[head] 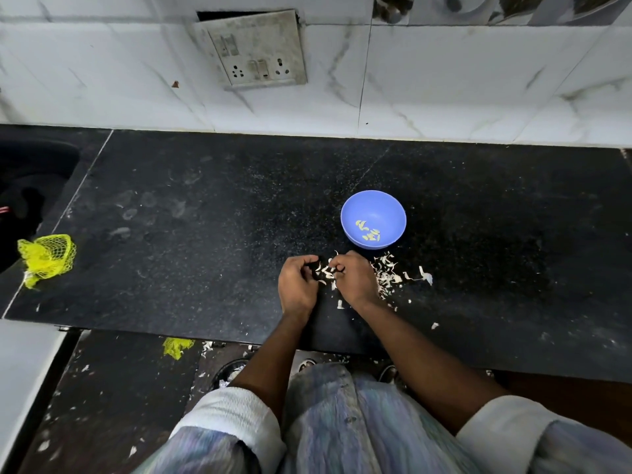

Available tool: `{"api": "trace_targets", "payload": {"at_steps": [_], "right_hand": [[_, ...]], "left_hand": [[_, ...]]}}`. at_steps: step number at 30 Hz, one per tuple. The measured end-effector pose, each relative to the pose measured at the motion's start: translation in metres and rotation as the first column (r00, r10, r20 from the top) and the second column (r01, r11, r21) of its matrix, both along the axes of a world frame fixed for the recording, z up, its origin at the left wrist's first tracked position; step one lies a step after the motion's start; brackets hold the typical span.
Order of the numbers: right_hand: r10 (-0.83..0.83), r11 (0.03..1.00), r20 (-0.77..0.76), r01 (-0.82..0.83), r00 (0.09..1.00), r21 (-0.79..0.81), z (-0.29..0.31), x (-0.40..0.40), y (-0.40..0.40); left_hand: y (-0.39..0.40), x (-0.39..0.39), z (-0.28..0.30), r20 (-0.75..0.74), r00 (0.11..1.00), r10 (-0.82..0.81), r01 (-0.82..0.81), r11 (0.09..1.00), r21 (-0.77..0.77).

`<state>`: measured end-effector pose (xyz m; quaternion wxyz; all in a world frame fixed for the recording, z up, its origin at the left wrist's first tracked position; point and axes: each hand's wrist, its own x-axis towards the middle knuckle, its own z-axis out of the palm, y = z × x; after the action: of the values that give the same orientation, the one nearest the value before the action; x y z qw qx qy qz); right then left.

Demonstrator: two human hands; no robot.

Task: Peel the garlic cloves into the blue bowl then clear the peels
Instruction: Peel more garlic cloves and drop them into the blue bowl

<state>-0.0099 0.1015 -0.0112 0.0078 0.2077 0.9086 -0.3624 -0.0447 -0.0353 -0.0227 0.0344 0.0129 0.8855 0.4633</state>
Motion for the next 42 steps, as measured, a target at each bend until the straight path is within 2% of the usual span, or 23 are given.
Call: {"api": "trace_targets", "payload": {"at_steps": [6,13,20,27,30,32,36,39,42], "right_hand": [[0.033,0.996,0.068,-0.038,0.997,0.081,0.003,-0.005,-0.003],[0.045,0.993,0.089,-0.054,0.995,0.103,0.005,-0.008,0.004],[-0.061,0.997,0.003,0.061,0.998,0.042,-0.003,-0.001,0.009],[-0.082,0.997,-0.079,0.082,0.994,0.003,-0.002,0.005,0.007],[-0.109,0.994,-0.101,0.108,0.989,-0.016,0.000,0.005,0.010],[-0.123,0.992,-0.103,0.120,0.987,-0.031,-0.001,0.006,0.011],[-0.124,0.991,-0.121,0.117,0.985,-0.063,-0.002,0.010,0.010],[-0.095,0.995,-0.084,0.091,0.992,-0.044,-0.001,0.010,0.011],[-0.069,0.997,-0.044,0.068,0.997,-0.022,0.001,0.008,0.009]], "left_hand": [[-0.005,-0.011,-0.004,0.039,0.994,-0.105,0.107,0.993,-0.046],[-0.004,-0.017,-0.001,0.033,0.992,-0.121,0.123,0.991,-0.057],[0.000,-0.019,-0.002,0.029,0.995,-0.097,0.098,0.995,-0.034],[0.005,-0.018,0.000,0.007,0.992,-0.123,0.124,0.991,-0.053],[0.013,-0.019,0.005,0.001,0.986,-0.168,0.165,0.967,-0.192],[0.022,-0.019,0.010,0.021,0.987,-0.158,0.156,0.925,-0.347],[0.039,-0.024,0.015,0.074,0.986,-0.150,0.166,0.821,-0.546],[0.041,-0.025,0.012,0.123,0.982,-0.146,0.191,0.782,-0.593],[0.039,-0.022,0.009,0.087,0.983,-0.165,0.185,0.813,-0.552]]}}
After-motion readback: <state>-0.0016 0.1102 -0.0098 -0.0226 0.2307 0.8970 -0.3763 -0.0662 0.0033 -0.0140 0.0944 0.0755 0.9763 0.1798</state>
